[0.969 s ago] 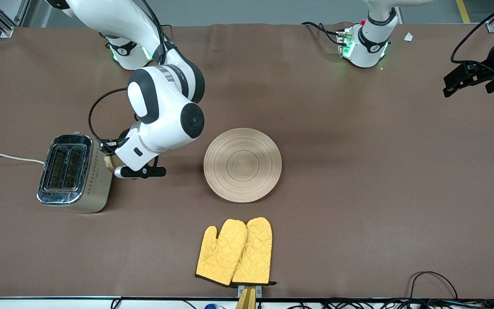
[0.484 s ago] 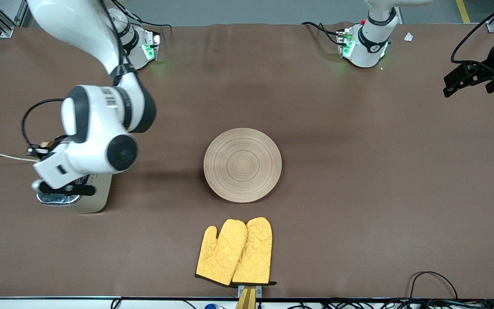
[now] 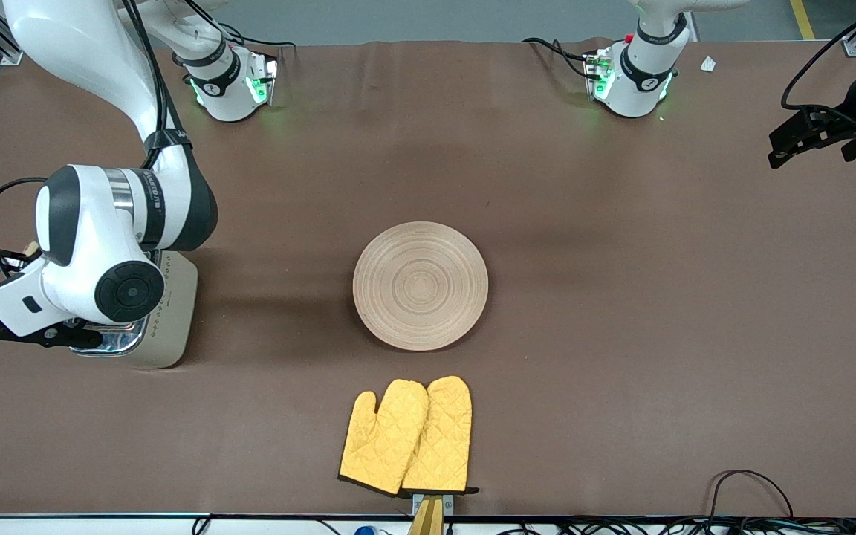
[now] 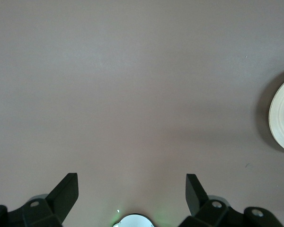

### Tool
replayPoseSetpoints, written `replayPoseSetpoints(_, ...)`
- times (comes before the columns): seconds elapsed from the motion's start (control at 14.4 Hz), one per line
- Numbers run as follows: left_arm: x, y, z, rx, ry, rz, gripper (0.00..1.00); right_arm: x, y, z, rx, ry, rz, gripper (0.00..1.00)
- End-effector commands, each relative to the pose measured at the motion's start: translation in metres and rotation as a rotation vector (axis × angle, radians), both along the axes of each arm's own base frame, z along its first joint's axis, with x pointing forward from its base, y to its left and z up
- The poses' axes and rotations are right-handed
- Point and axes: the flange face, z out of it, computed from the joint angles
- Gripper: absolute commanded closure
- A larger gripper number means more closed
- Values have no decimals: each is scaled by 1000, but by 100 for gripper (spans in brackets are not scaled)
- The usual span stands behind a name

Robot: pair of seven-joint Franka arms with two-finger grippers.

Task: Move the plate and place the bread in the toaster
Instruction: 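Lower the bread into the toaster slot with the right gripper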

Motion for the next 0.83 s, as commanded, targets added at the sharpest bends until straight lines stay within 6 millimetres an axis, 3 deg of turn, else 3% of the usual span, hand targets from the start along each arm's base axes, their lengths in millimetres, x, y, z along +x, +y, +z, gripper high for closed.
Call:
replayPoseSetpoints(0.0,-3,2,5,-1,-7,-3,0,-10,6,-8,11,48,-38,100)
replayPoseSetpoints(0.76,-3,2,5,-1,-7,-3,0,-18,17,-48,28,54,-15,100)
